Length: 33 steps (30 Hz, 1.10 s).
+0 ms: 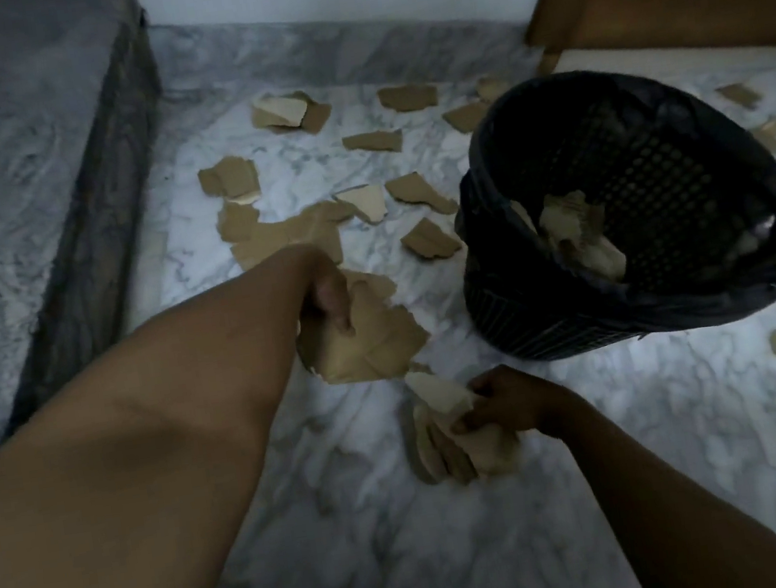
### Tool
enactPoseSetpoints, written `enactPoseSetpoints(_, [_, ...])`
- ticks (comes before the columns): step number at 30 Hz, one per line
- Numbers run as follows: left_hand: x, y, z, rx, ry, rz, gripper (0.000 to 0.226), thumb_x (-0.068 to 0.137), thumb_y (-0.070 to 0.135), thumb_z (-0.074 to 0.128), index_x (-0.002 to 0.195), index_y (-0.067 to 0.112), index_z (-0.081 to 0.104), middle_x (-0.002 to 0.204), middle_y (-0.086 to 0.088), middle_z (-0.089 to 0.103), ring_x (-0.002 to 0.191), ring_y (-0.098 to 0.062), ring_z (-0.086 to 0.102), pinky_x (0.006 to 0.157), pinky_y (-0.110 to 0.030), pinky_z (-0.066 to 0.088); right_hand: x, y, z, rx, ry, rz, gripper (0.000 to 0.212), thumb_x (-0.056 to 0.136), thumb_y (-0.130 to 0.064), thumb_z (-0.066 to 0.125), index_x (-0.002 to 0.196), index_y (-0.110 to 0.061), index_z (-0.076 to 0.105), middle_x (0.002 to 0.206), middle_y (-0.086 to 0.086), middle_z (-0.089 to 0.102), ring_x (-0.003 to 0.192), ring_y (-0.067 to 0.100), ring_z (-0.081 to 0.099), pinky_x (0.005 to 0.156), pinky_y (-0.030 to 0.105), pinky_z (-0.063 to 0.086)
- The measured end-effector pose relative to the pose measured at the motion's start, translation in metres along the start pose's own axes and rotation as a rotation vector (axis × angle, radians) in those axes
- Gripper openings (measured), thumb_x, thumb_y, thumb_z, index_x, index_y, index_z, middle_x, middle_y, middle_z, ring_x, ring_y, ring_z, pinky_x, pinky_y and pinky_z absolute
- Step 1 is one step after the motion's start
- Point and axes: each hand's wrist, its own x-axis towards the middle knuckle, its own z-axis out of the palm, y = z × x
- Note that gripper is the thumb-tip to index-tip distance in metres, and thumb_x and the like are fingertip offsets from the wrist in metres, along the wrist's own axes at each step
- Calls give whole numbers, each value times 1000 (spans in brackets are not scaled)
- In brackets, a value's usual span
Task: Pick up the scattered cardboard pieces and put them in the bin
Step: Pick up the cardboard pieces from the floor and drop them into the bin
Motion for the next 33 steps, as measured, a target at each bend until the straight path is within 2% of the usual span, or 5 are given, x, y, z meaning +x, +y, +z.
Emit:
enactPoseSetpoints(8, [9,2,7,55,151,81,46,95,34,51,131,4,54,117,-18,54,96,-32,55,79,-36,44,6,-52,-9,224,-9,-32,34,79,-17,81,111,-11,73,108,9,74,96,22,71,74,29,59])
enactPoseSetpoints(19, [5,-25,-3,-5,-97,-11,60,88,22,67,143,10,48,147,-16,41,112,-31,51,72,-31,54,36,-59,-13,747,28,-113,25,89,-14,67,114,-12,70,106,8,74,102,27,70,87,48,57])
enactPoseSetpoints(24, [-12,-40,-8,-334,-157,-42,32,90,16,58,116,-1,63,102,-17,67,84,-29,66,59,-27,58,60,-68,-6,946,149,-141,45,80,-26,76,122,-15,66,118,7,72,111,28,67,93,50,55])
enactPoseSetpoints(30, [23,-23,0,-831,528,83,49,81,30,64,124,6,62,112,-14,66,86,-32,66,44,-24,48,107,-69,6,706,553,-144,86,55,-75,75,118,-17,67,115,5,71,104,27,68,92,51,56])
enactPoseSetpoints(33, [60,2,13,-700,672,45,58,75,56,61,119,18,65,126,-10,63,114,-31,59,88,-39,54,104,-84,6,554,622,-107,60,69,-58,75,110,-15,70,104,5,73,96,28,69,85,47,57])
